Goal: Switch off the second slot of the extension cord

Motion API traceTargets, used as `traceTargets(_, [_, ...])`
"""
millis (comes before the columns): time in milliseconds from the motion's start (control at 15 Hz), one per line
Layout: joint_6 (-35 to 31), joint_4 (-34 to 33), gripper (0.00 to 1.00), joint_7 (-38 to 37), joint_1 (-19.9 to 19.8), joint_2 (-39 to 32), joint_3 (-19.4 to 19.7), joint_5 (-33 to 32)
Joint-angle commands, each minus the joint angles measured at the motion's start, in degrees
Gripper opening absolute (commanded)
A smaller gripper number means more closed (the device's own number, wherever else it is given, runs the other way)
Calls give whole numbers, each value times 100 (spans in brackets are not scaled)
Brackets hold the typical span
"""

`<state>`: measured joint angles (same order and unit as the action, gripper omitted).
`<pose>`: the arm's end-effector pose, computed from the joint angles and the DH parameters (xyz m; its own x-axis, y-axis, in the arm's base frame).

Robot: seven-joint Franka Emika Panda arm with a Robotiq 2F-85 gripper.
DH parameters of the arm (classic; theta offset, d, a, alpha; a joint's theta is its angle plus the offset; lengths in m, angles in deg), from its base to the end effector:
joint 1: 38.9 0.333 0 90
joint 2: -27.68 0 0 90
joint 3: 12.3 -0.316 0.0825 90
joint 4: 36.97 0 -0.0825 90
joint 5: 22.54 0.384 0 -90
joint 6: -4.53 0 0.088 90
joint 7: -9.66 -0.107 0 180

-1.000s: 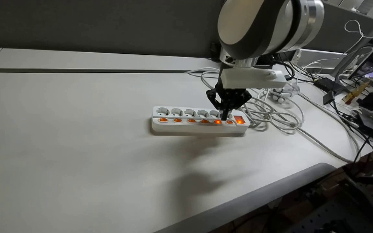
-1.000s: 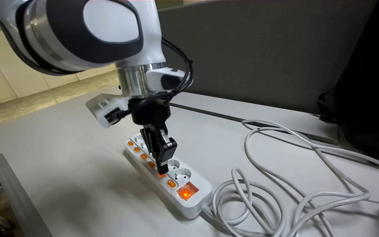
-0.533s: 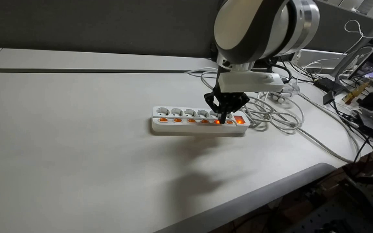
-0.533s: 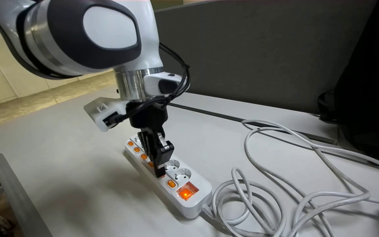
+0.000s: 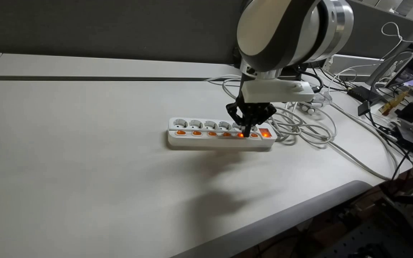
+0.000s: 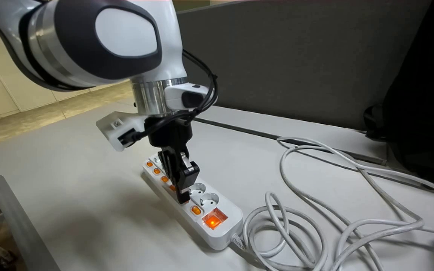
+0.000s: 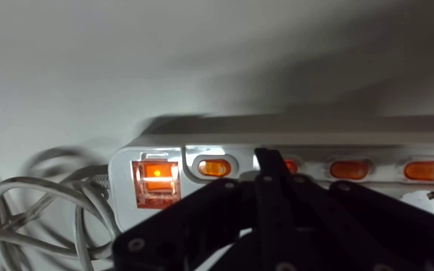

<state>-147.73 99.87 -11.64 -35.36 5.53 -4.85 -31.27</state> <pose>0.4842 -0.0332 0.1504 0.9524 -0.2944 -0.0784 -0.2817 -0.9490 0.1412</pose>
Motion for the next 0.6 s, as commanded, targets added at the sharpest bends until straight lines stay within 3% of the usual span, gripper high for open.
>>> traceTargets(0, [-71, 31, 0, -86, 107, -166, 145, -28])
traceTargets(533, [12, 90, 0, -29, 55, -207, 120, 185])
